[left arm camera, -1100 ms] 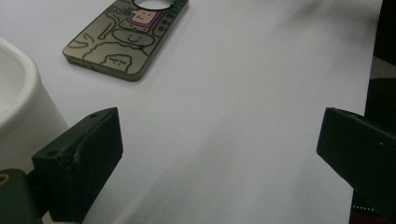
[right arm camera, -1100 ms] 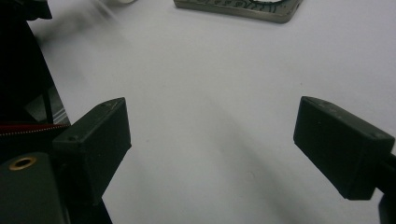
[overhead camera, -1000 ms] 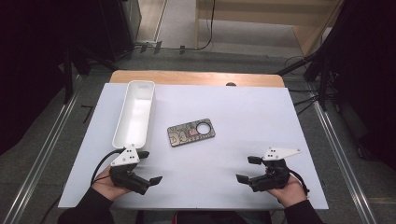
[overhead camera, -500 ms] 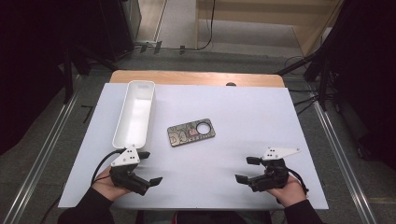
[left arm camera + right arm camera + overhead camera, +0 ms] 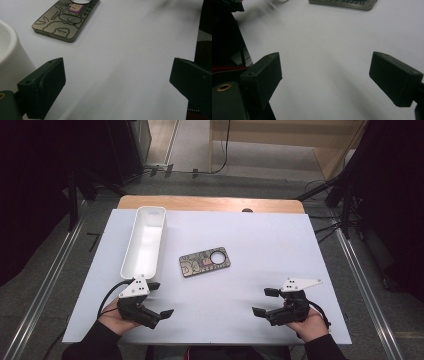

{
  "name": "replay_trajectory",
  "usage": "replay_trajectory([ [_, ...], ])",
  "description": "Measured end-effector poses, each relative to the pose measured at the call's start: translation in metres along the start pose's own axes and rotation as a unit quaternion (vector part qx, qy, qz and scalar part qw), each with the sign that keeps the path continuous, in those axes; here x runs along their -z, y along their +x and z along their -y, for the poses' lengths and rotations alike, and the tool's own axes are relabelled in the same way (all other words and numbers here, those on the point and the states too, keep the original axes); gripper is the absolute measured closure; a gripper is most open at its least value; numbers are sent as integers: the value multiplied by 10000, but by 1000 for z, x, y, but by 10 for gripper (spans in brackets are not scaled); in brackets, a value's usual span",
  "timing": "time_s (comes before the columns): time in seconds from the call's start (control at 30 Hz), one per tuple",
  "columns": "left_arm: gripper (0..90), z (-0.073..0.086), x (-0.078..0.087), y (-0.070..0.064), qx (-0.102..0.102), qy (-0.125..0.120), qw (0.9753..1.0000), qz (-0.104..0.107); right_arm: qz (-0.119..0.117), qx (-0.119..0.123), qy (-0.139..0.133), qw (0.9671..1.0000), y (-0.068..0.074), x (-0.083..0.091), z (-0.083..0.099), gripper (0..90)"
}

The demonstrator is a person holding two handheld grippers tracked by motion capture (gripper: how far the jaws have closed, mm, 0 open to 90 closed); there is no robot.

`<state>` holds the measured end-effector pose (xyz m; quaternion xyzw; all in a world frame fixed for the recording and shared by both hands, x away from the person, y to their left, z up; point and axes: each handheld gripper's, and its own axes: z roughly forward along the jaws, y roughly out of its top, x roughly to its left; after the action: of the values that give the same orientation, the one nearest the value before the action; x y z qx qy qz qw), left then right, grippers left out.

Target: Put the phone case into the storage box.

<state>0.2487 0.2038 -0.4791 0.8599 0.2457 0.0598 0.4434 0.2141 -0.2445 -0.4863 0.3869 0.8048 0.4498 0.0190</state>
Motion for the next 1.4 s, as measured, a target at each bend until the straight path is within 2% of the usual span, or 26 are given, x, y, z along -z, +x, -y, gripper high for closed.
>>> replay_trajectory([
  [0.47, 0, 0, 0, 0, 22, -9, 10000, 7, -1, -4, 26, 10000, 0, 0, 0, 100],
  [1.0, 0, -8, 2, -4, 68, 36, 9998, 196, -14, 10, 26, 10000, 0, -1, 0, 100],
  [1.03, 0, -10, 4, -5, 157, -7, 9995, 259, -13, 1, 32, 10000, 0, -1, 0, 100],
  [1.1, 0, -14, 6, -6, 176, -43, 9995, 259, -13, 1, 31, 10000, 0, -1, 0, 100],
  [1.2, 0, -17, 6, -8, 82, 19, 9999, 140, -11, 15, 30, 10000, -1, -1, 0, 100],
  [1.4, 0, -22, 4, -9, 38, -9, 9998, 186, -13, 4, 39, 10000, 0, 0, 0, 100],
])
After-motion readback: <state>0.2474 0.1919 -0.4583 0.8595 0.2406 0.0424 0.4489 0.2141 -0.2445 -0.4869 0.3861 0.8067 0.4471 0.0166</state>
